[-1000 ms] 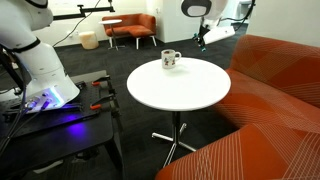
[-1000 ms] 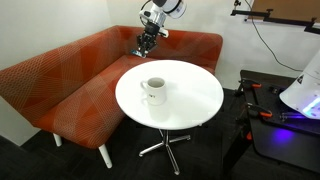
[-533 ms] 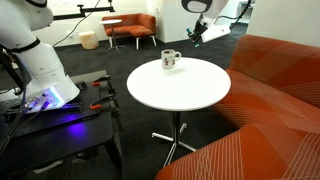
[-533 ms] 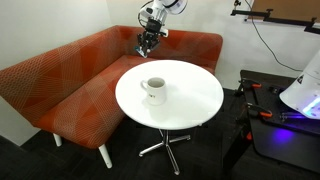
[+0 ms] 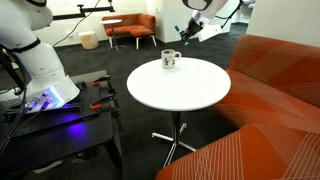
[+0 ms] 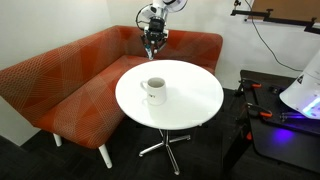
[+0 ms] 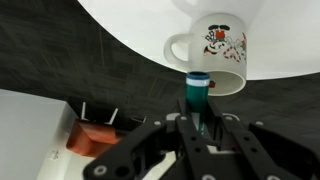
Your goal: Pick up the pen from the table and put it in the cup
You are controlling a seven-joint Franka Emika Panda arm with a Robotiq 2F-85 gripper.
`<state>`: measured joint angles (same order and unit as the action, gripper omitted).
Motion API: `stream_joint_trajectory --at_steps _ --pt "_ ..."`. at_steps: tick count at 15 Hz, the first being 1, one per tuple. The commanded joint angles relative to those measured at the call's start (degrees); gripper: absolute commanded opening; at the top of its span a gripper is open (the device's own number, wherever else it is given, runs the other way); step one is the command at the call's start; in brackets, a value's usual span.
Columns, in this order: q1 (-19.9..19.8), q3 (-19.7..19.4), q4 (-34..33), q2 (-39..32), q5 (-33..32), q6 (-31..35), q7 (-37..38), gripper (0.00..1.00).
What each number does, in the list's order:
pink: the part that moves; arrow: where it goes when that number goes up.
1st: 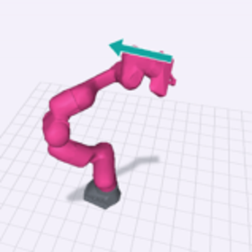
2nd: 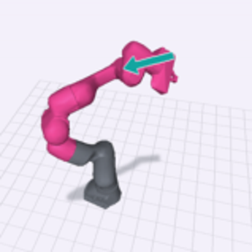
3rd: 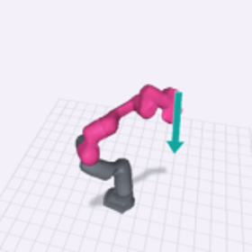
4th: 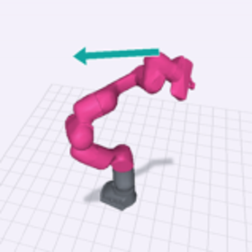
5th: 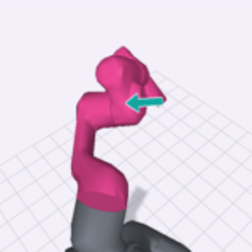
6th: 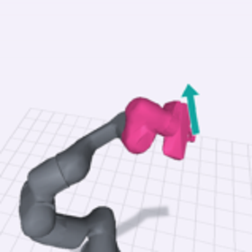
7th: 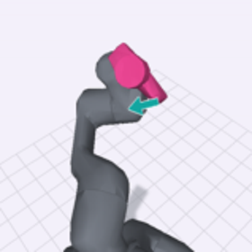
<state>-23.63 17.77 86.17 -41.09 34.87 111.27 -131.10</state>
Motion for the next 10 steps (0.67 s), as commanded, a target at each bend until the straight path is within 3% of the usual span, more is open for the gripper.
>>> stream_joint_trajectory --at_steps 1,10 --pt "2.6 -3.1 0.4 2.2 1.3 -6.1 -3.2 0.05" --pt "7.4 -5.9 -1.4 1.5 -0.7 -16.2 -2.9 0.05"
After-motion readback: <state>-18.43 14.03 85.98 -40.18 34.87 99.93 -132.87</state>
